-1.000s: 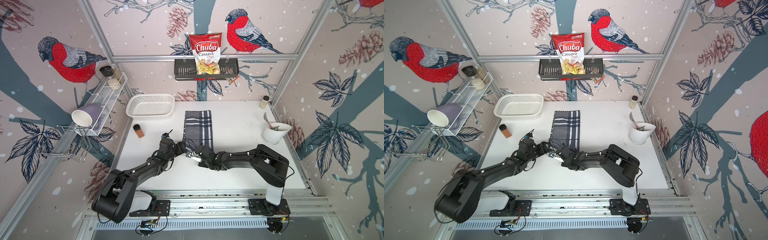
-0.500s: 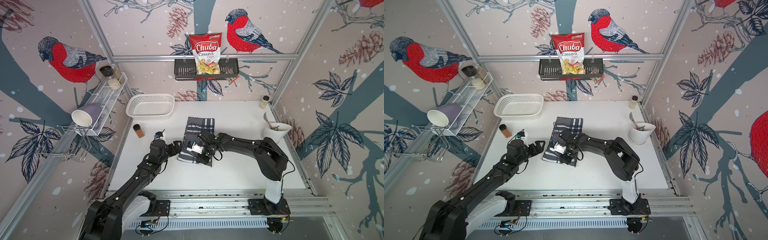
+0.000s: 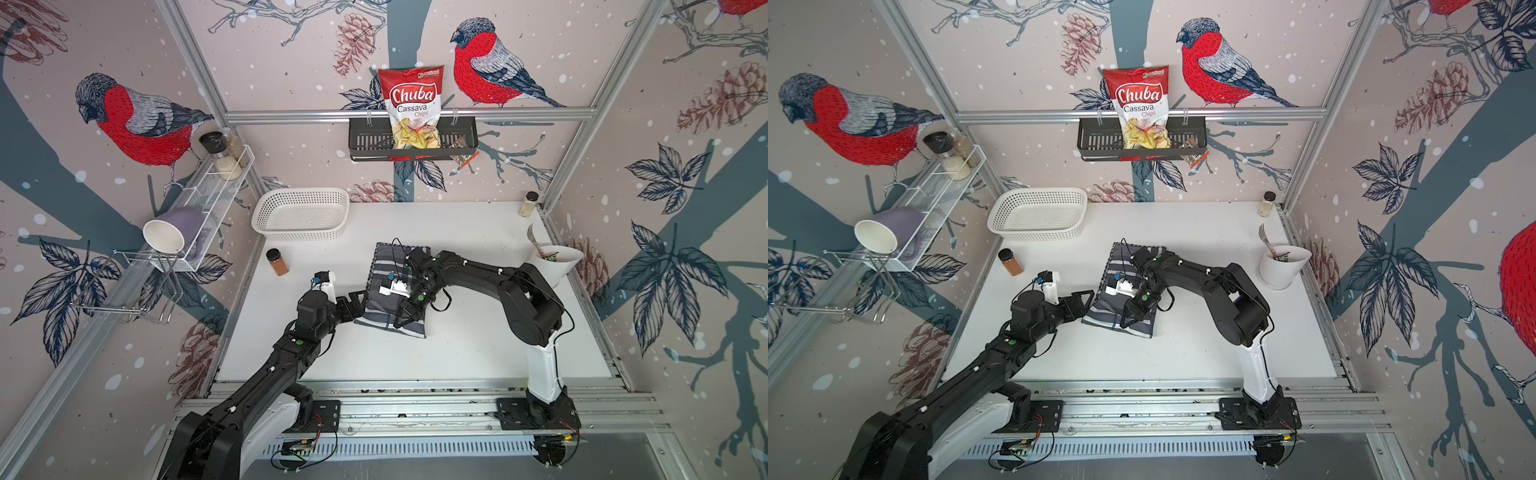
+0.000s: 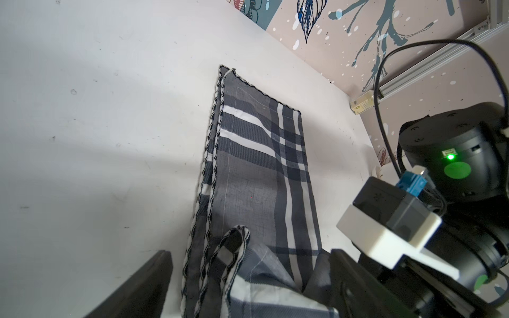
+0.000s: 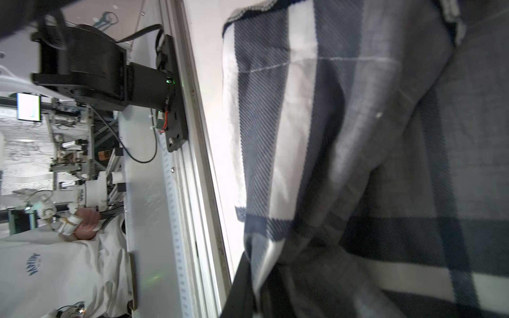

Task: Roll up the pillowcase
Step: Roll the pillowcase at the center of the board.

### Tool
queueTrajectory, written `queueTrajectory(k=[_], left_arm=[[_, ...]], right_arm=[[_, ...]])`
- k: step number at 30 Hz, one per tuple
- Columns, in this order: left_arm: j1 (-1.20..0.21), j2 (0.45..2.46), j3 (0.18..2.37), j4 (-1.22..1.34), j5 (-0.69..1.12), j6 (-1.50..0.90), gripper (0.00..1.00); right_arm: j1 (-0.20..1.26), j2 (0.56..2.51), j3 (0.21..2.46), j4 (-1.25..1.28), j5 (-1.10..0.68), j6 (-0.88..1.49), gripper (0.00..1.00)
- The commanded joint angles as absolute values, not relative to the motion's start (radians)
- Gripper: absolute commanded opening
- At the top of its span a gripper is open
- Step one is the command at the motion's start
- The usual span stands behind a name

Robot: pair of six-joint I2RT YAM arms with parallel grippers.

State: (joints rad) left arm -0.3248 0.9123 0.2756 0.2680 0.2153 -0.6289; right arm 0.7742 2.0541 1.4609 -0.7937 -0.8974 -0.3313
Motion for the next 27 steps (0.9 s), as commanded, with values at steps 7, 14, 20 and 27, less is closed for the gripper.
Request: queueTrajectory(k=[7, 14, 20, 27], left_arm=[[-0.350, 1.045, 0.284, 0.477, 0.270, -0.624, 0.91], [-0.397, 1.178, 0.322, 0.499, 0.209, -0.591, 0.84], [-0.413, 1.240, 0.288, 0.503, 0.048, -0.641, 0.73], [-0.412, 1.349, 0.330, 0.484, -0.003, -0.690, 0.72]], right_arm=[[0.681, 2.164, 1.541, -0.864, -1.020, -0.372, 0.00], [0.646, 2.266, 1.676, -0.915, -0.940, -0.322, 0.01], [0.648, 2.312, 1.755, -0.945, -0.899, -0.316, 0.07], [0.686, 2.361, 1.855, -0.980, -0.829, -0.288, 0.10]])
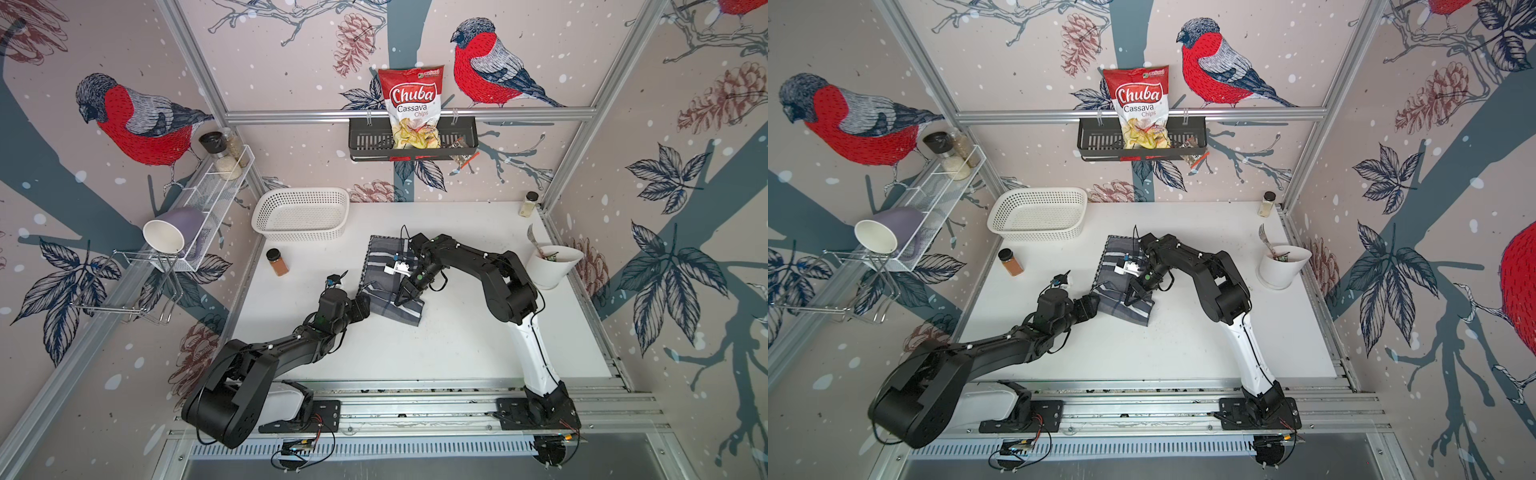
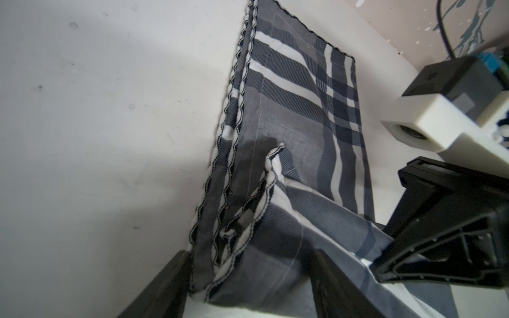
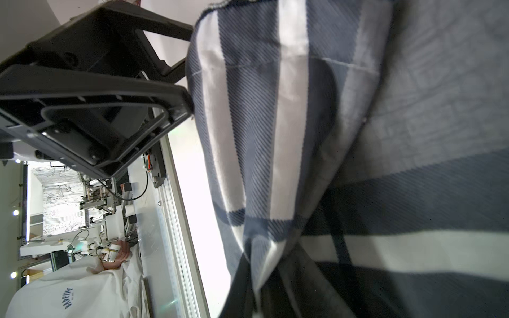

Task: Roll up the pillowcase
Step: Roll the pillowcase at the center of the board.

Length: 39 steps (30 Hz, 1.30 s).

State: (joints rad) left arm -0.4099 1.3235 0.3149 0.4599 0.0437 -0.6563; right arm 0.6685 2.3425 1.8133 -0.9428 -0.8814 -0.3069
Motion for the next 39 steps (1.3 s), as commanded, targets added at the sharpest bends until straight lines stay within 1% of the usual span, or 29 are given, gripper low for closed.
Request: queueTrajectory(k=[1, 3, 6, 7, 10, 12, 16, 20, 26, 30, 32, 33, 34, 35, 39], left_arm=[[-0.412, 1.357, 0.328, 0.495, -0.002, -0.696, 0.72], [-0.411, 1.366, 0.330, 0.495, -0.006, -0.708, 0.74], [-0.412, 1.354, 0.331, 0.485, 0.002, -0.709, 0.79], [-0.411, 1.342, 0.330, 0.479, 0.001, -0.710, 0.81], [-0.410, 1.278, 0.313, 0.462, -0.015, -0.721, 0.87], [-0.406, 1.221, 0.301, 0.446, -0.025, -0.731, 0.90], [-0.362, 1.140, 0.272, 0.436, -0.016, -0.749, 0.94], [-0.310, 1.132, 0.264, 0.427, 0.009, -0.740, 0.95], [-0.289, 1.170, 0.271, 0.444, 0.028, -0.725, 0.95], [-0.289, 1.190, 0.270, 0.472, 0.048, -0.725, 0.89], [-0.289, 1.208, 0.268, 0.494, 0.071, -0.718, 0.88], [-0.288, 1.223, 0.268, 0.500, 0.079, -0.715, 0.88], [-0.290, 1.236, 0.270, 0.503, 0.085, -0.712, 0.88], [-0.290, 1.256, 0.272, 0.507, 0.095, -0.708, 0.87], [-0.289, 1.329, 0.259, 0.568, 0.122, -0.716, 0.76]], right_arm=[[0.694, 2.362, 1.871, -0.981, -0.821, -0.286, 0.10], [0.705, 2.364, 1.893, -0.987, -0.812, -0.305, 0.08], [0.710, 2.362, 1.928, -0.987, -0.781, -0.305, 0.01], [0.709, 2.360, 1.936, -0.986, -0.779, -0.304, 0.00], [0.710, 2.373, 1.972, -1.004, -0.785, -0.322, 0.00], [0.713, 2.410, 2.033, -1.081, -0.797, -0.391, 0.00], [0.717, 2.484, 2.155, -1.232, -0.813, -0.495, 0.00], [0.721, 2.504, 2.213, -1.319, -0.843, -0.592, 0.00], [0.721, 2.477, 2.184, -1.318, -0.868, -0.629, 0.00], [0.729, 2.532, 2.263, -1.319, -0.813, -0.564, 0.00], [0.731, 2.554, 2.307, -1.319, -0.812, -0.550, 0.00], [0.734, 2.561, 2.322, -1.319, -0.812, -0.549, 0.02], [0.739, 2.568, 2.342, -1.318, -0.808, -0.545, 0.07], [0.744, 2.580, 2.362, -1.315, -0.797, -0.533, 0.09], [0.758, 2.629, 2.419, -1.309, -0.739, -0.498, 0.10]])
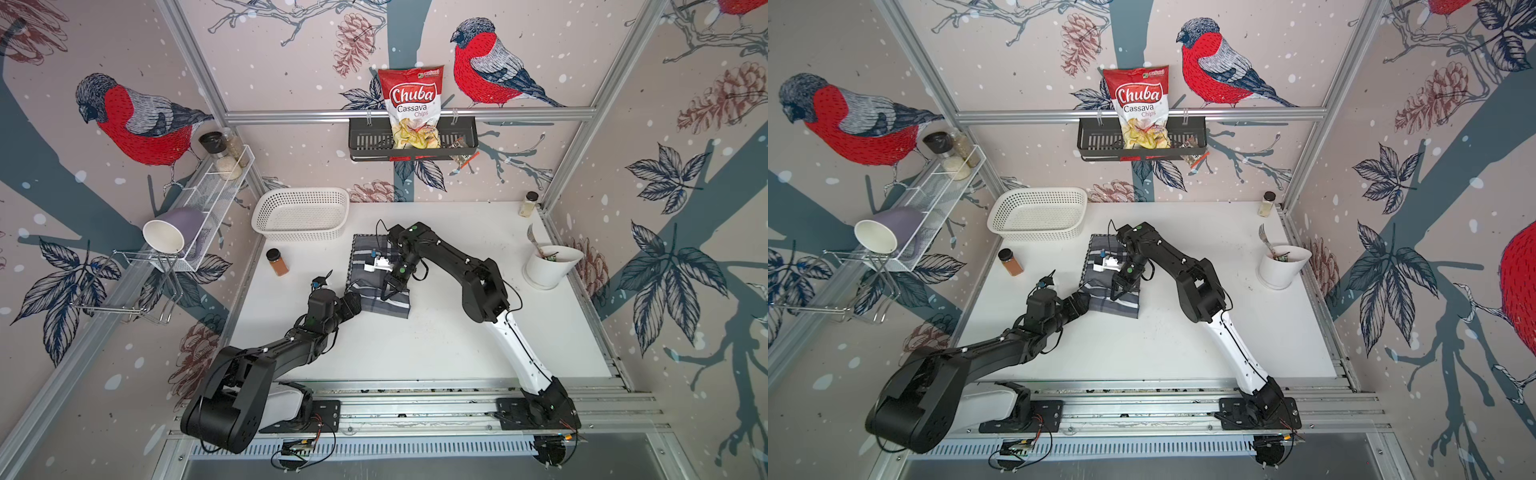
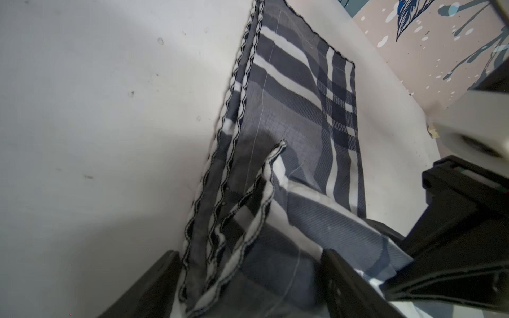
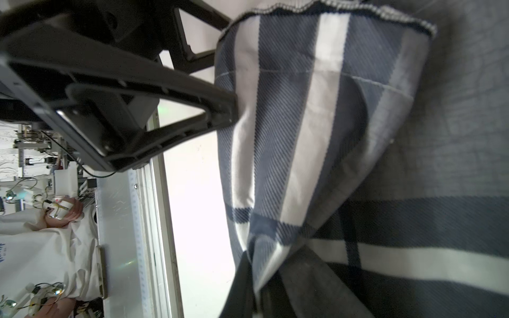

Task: Roll up the pillowcase
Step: Roll the pillowcase at the center of the board.

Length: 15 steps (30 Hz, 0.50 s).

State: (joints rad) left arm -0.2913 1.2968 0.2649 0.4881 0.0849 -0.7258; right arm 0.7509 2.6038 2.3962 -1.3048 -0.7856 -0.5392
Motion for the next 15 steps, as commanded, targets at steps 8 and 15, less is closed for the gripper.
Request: queueTrajectory(k=[8, 15], left_arm=[[-0.289, 1.428, 0.296, 0.548, 0.110, -0.740, 0.32], [-0.288, 1.391, 0.300, 0.507, 0.097, -0.750, 0.36]], right_arm=[[0.756, 2.581, 2.387, -1.181, -0.631, -0.407, 0.62], [0.819, 2.185, 1.959, -0.793, -0.374, -0.368, 0.90]])
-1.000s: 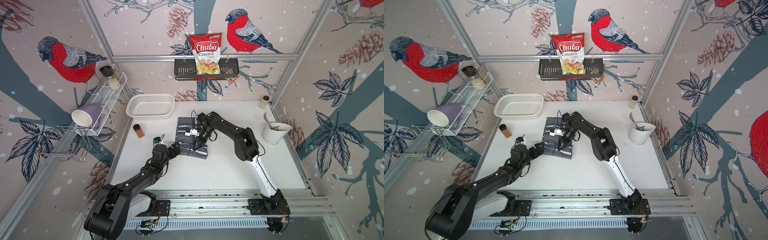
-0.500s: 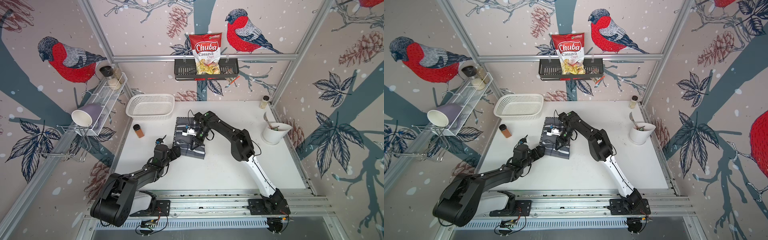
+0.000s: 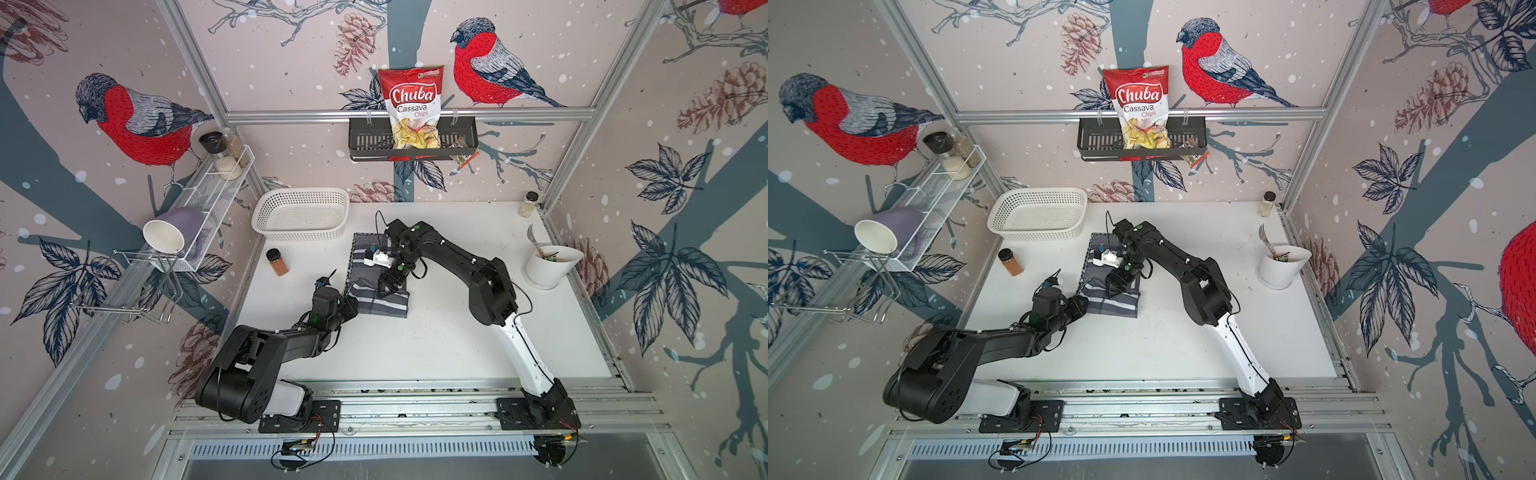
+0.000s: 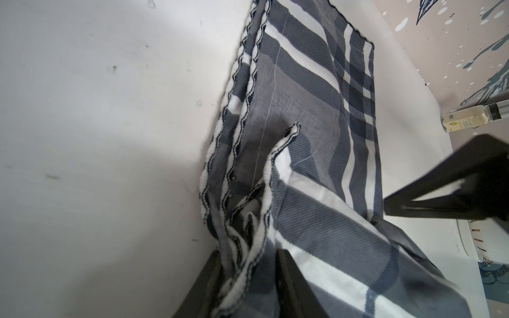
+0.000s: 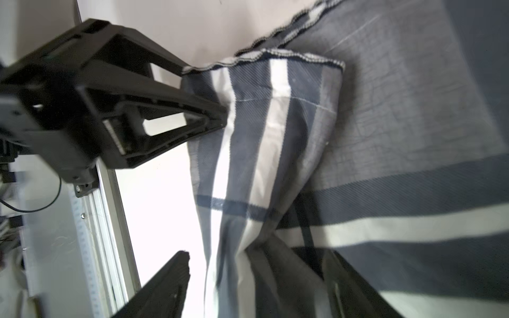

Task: Roll up the pillowcase
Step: Roll the pillowcase at the center of the board.

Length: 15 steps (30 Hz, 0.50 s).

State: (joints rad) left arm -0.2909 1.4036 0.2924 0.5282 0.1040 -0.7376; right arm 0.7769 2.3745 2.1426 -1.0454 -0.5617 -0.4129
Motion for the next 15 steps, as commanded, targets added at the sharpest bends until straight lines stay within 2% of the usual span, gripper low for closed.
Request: queueTrajectory(k=[1, 4, 6, 8, 11, 15], left_arm=[[-0.288, 1.386, 0.299, 0.502, 0.095, -0.753, 0.36], [-0.288, 1.372, 0.291, 0.498, 0.095, -0.761, 0.37], [-0.285, 1.367, 0.291, 0.491, 0.096, -0.768, 0.38], [-0.280, 1.367, 0.290, 0.483, 0.094, -0.772, 0.38], [-0.275, 1.370, 0.278, 0.503, 0.108, -0.781, 0.38], [-0.274, 1.383, 0.270, 0.523, 0.115, -0.796, 0.38]], right_arm=[[0.844, 2.109, 1.844, -0.676, -0.263, -0.360, 0.94], [0.963, 1.880, 1.448, -0.269, 0.082, -0.441, 0.97], [1.067, 1.753, 1.170, 0.004, 0.213, -0.568, 0.99], [1.161, 1.699, 0.998, 0.208, 0.310, -0.641, 1.00], [1.260, 1.742, 0.928, 0.340, 0.422, -0.656, 0.99], [1.279, 1.888, 0.955, 0.379, 0.541, -0.686, 0.98]])
